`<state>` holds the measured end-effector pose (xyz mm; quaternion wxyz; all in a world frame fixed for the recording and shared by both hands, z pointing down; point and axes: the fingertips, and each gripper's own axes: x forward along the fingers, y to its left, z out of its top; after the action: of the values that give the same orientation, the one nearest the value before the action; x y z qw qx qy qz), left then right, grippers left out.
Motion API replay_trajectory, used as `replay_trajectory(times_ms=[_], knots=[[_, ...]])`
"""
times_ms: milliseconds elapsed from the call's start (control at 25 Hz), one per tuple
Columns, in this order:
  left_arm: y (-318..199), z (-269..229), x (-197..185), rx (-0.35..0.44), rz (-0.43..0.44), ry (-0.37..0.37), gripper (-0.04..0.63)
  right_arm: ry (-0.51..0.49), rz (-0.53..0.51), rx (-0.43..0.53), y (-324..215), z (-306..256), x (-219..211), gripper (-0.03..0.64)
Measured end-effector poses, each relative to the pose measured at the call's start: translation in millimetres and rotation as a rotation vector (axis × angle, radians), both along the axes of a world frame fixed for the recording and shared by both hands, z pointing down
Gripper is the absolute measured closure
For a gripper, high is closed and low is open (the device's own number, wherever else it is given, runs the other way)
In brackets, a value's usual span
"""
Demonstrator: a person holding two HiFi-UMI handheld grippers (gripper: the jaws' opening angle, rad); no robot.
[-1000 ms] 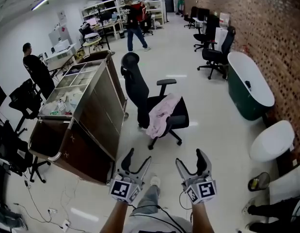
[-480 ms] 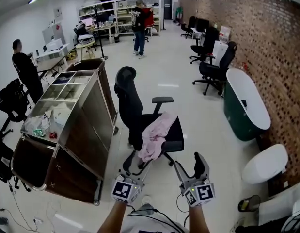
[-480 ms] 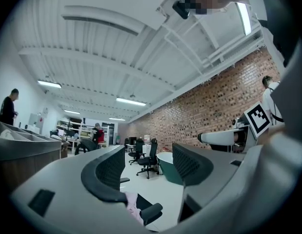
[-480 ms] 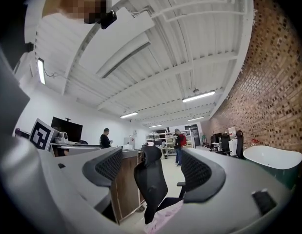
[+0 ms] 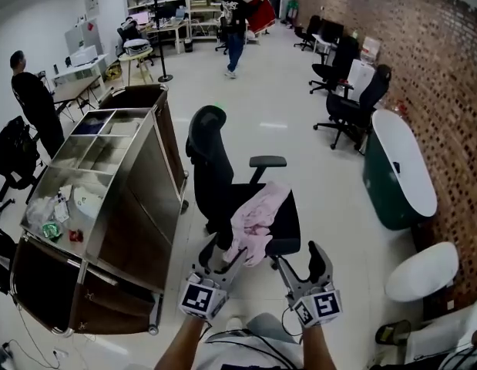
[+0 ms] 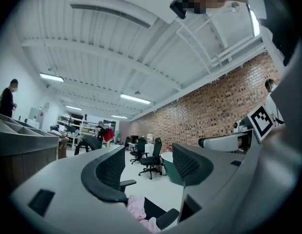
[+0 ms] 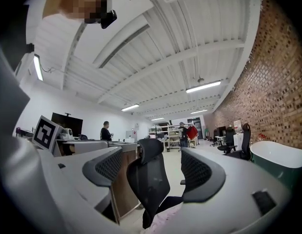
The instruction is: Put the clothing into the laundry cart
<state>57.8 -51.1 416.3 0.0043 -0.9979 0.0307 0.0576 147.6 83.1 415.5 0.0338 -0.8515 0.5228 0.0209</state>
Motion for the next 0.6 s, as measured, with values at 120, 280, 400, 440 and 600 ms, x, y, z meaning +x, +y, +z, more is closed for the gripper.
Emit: replay_trajectory(times_ms=[120,280,400,440,600], knots=[[-16.2,4.5,15.4,-0.035,0.0,-0.026,0.301,-0.024,0.009,-0.021,-14.1,11.5,25.7,0.221],[-48.5,22.2,42.3,-0.015,-0.042,-0.028,0.301,-0.035,-0.011,-0.022,-44.8,18.5,65.6,0.221],[-58.1,12.7,80.3,-0.026,-0.038,-0.047,0.301,-0.037,-0.05,-0.012,-72.9,19.6,101.0,0.221],[-63.2,13.6,93.9,-0.023,-0.04,-0.05,0.301,-0.036,-0.064,-0.011,-82.2,20.0,113.7,0.221],[-84.9,13.7,155.6,-0.025,-0.052,-0.074,0.301,-0.06,-0.102,-0.001,-116.4,23.4,174.7,0.221]])
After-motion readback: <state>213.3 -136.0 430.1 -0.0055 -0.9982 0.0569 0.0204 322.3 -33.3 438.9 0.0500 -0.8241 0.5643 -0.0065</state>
